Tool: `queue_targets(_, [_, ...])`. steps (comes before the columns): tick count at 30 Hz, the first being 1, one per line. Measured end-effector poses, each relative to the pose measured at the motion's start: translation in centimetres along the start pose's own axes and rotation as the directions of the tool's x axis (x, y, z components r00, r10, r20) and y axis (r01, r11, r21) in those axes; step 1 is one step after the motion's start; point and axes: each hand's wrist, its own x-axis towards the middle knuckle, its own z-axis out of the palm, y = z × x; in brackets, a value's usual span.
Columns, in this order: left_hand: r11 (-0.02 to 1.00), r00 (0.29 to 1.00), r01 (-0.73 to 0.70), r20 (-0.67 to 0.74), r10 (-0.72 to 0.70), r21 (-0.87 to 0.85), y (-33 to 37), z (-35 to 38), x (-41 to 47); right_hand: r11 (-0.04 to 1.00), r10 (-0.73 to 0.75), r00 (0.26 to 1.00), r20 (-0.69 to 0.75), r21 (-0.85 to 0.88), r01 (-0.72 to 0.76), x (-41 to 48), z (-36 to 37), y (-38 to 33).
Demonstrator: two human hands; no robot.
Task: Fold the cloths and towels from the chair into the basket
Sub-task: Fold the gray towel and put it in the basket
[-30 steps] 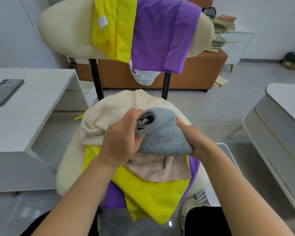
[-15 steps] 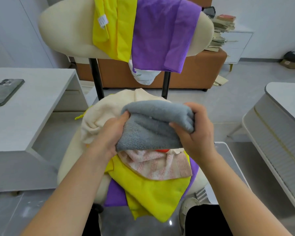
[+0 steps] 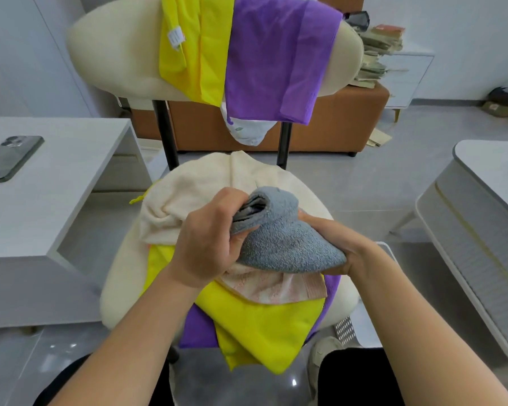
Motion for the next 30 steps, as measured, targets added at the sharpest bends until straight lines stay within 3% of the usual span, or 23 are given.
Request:
queue_targets(3, [0.993,0.991,-0.119,0.053,0.12,-0.017,0.5,0.1,0.4,0.979,0.029,1.0,-0.01,-0.201,-0.03,-0.3,0.5,0.1])
queue_targets(6, [0.982,0.979,-0.186,0.083,0.187,-0.017,0.9,0.3,0.4,0.889,-0.01,0.998,-0.062,-0.457,-0.019,-1.0,1.1,0.2])
queue_targets(8, [0.996,0.994,-0.084,0.07,0.085,-0.022,0.8,0.5,0.1,0.845,-0.066,0.993,-0.096,-0.535,0.004,-1.5,1.6,-0.1])
queue_targets(10, [0.976,0.976,0.217,-0.019,-0.217,-0.037,0.5,0.7,0.1,0.829,-0.215,0.966,-0.145,-0.549,0.102,-1.9,2.1,-0.6])
queue_targets(12, [0.827,0.82,0.552,-0.11,-0.562,-0.105,0.2,0.8,0.4,0.806,-0.464,0.862,-0.203,-0.502,0.315,-1.7,2.1,-1.1])
queue_targets(13, [0.71,0.702,0.691,-0.109,-0.704,-0.135,-0.2,0.9,0.6,0.701,-0.639,0.74,-0.211,-0.555,0.448,-1.7,1.9,-1.2])
queue_targets(15, [0.429,0.44,0.881,0.009,-0.898,-0.202,-1.1,1.4,1.0,0.3,-0.914,0.4,-0.07,-0.78,0.55,-2.2,1.5,-1.2])
queue_targets(16, [0.288,0.322,0.925,0.112,-0.94,-0.247,-1.6,1.7,1.0,0.132,-0.959,0.283,0.026,-0.84,0.526,-2.6,1.3,-1.0])
queue_targets(17, [0.177,0.238,0.944,0.203,-0.95,-0.28,-1.8,1.9,1.1,0.047,-0.971,0.226,0.078,-0.864,0.501,-3.0,1.1,-0.7])
queue_targets(19, [0.126,0.202,0.953,0.271,-0.941,-0.274,-1.6,2.7,1.3,0.03,-0.981,0.183,0.07,-0.87,0.493,-3.2,0.3,-0.6])
queue_targets(21, [0.215,0.264,0.955,0.254,-0.931,-0.202,-0.7,3.9,2.0,0.179,-0.966,0.253,-0.056,-0.85,0.495,-3.1,-1.4,-1.2])
queue_targets(23, [0.275,0.311,0.948,0.269,-0.911,-0.162,0.6,5.6,3.1,0.412,-0.878,0.432,-0.207,-0.785,0.462,-3.4,-4.0,-2.1])
queue_targets(25, [0.28,0.315,0.949,0.361,-0.878,-0.146,2.1,8.2,4.2,0.617,-0.742,0.576,-0.341,-0.685,0.389,-4.2,-7.1,-2.7])
queue_targets(27, [0.235,0.267,0.964,0.469,-0.842,-0.127,3.3,11.5,5.0,0.743,-0.61,0.659,-0.44,-0.608,0.281,-5.2,-10.5,-2.9])
queue_targets(30, [0.124,0.116,0.992,0.607,-0.786,-0.028,5.3,16.7,5.8,0.802,-0.492,0.687,-0.536,-0.585,0.118,-6.0,-15.9,-3.1])
